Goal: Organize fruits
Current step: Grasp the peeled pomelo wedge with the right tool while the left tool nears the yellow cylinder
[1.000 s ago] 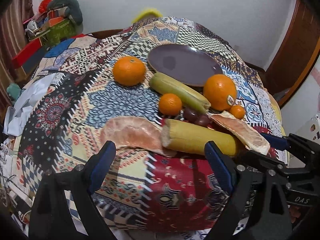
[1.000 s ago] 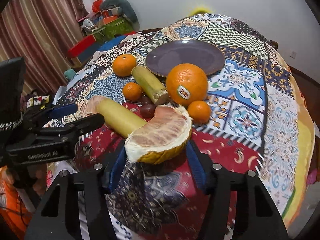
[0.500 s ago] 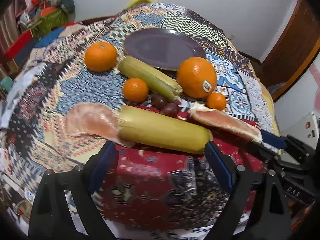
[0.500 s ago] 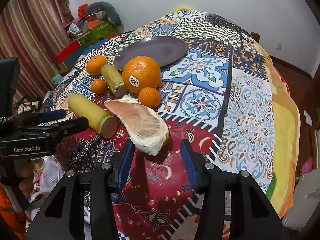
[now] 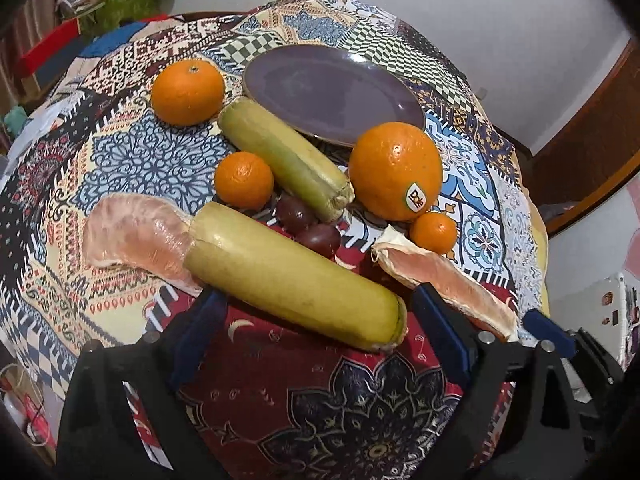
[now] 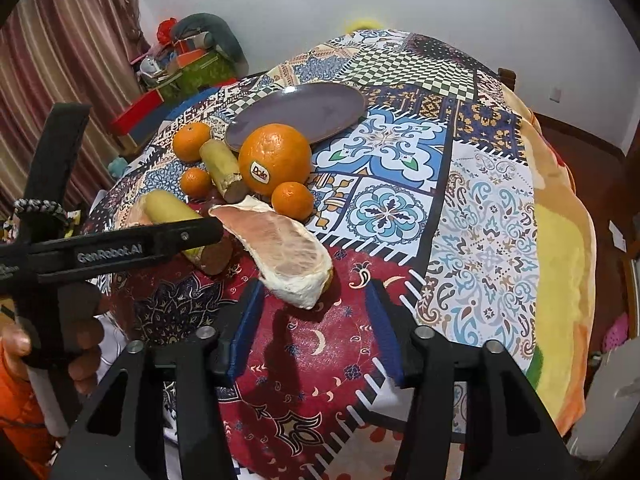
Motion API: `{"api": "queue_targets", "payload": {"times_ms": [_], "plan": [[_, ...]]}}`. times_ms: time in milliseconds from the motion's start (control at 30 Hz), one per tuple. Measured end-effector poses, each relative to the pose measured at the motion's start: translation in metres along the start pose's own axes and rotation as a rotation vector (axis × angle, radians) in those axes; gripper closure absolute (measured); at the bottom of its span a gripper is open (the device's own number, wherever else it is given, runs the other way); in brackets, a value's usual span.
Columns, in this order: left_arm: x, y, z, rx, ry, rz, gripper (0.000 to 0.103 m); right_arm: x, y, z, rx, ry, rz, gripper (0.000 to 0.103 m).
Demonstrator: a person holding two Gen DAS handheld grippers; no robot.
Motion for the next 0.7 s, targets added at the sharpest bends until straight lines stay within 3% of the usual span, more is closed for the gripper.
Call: {"api": "queue_targets", "payload": {"times_ms": [200, 367, 533, 700], "plan": [[0.005, -0.002, -0.002, 0.037, 0.132, 0.038, 0.012, 0.000, -0.001, 0.007, 0.003, -0.007, 0.005, 0.046], [0.006, -0.013, -0.007, 0.056, 0.254, 0.064, 0.023, -0.007, 0.007, 0.013, -0.010, -0.030, 0.024, 0.046], [-0.004, -0.023, -0.013, 0.048, 0.278, 0.039, 0.031, -0.020, 0.021, 0.014, -0.045, -0.087, 0.024, 0.044], [-0.016, -0.030, -0.018, 0.047, 0.283, 0.050, 0.031, -0.029, 0.037, 0.015, -0.083, -0.138, 0.020, 0.043]]}}
Point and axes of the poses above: each gripper's, at about its wrist camera, not at the fingertips, and y roughly the way its jaws point, x to its right, z to its top, the point moved 5 cm from there along y, roughly the way its jaws point, and after that the axes turned 7 degrees about -x, right-handed, at the moved point
